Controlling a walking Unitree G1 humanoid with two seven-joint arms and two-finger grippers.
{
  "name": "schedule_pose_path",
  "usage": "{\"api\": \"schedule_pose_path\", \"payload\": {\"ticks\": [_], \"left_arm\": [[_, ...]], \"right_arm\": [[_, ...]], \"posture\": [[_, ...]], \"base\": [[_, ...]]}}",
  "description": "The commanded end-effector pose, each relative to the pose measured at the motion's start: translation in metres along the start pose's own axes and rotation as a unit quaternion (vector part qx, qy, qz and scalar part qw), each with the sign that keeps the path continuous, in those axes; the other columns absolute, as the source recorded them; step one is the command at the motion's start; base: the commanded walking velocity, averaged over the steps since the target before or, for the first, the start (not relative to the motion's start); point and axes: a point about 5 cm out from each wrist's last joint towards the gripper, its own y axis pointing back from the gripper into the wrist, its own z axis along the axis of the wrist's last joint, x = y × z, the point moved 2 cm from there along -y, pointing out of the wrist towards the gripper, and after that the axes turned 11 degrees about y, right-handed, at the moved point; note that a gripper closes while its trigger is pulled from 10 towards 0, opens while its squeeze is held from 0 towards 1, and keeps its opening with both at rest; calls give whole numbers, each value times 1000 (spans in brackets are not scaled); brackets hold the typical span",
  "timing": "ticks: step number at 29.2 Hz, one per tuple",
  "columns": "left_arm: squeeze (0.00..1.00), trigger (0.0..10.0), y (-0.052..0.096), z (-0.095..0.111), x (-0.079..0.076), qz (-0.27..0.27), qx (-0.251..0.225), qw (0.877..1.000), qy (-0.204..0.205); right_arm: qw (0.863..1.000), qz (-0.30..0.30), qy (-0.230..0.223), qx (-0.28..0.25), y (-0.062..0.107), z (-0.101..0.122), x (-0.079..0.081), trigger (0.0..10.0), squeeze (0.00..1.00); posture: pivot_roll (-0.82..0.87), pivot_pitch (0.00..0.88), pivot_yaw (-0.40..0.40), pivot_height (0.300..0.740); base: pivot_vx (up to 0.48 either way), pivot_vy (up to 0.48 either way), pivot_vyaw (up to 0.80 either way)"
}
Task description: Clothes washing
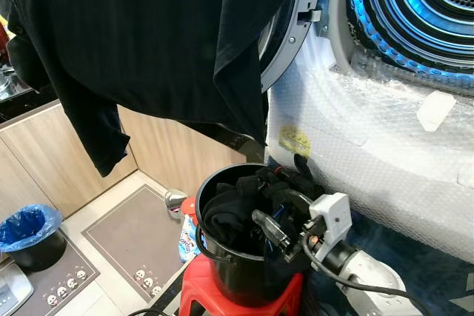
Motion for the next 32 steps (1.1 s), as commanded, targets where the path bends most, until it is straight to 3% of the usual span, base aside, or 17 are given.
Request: {"api": "schedule_pose_path", "payload": {"ticks": [1,5,17,19,20,21,22,32], "left_arm": [[0,10000,3,-14,5,7,26,1000,-6],[0,10000,3,-14,4,7,27,1000,-5],[0,10000,3,-15,3,9,28,1000,9],[0,10000,3,-15,3,9,27,1000,12],[0,10000,3,-15,3,9,28,999,13],[0,10000,3,-15,3,9,27,999,13],[0,10000,3,-15,3,9,27,999,14],[0,10000,2,-14,3,8,27,999,15]], "right_arm": [[999,-15,9,32,-4,-7,-2,10000,0],[996,-48,21,71,-7,-18,-8,10000,0],[989,-87,36,116,-7,-26,-16,10000,0],[986,-103,38,128,-7,-28,-18,3490,0],[985,-110,40,130,-7,-28,-19,824,0],[985,-110,41,130,-7,-28,-19,824,0],[984,-112,41,130,-7,-28,-19,0,0],[984,-126,52,117,-6,-23,-23,0,0]], "posture": [[-144,0,75,740],[-141,0,71,740],[-136,18,65,740],[-135,23,66,740],[-135,27,65,740],[-135,27,65,740],[-137,31,66,740],[-144,34,64,740]], "base": [[0,0,0],[0,0,0],[0,0,0],[0,0,0],[0,0,0],[0,0,0],[0,0,0],[0,0,0]]}}
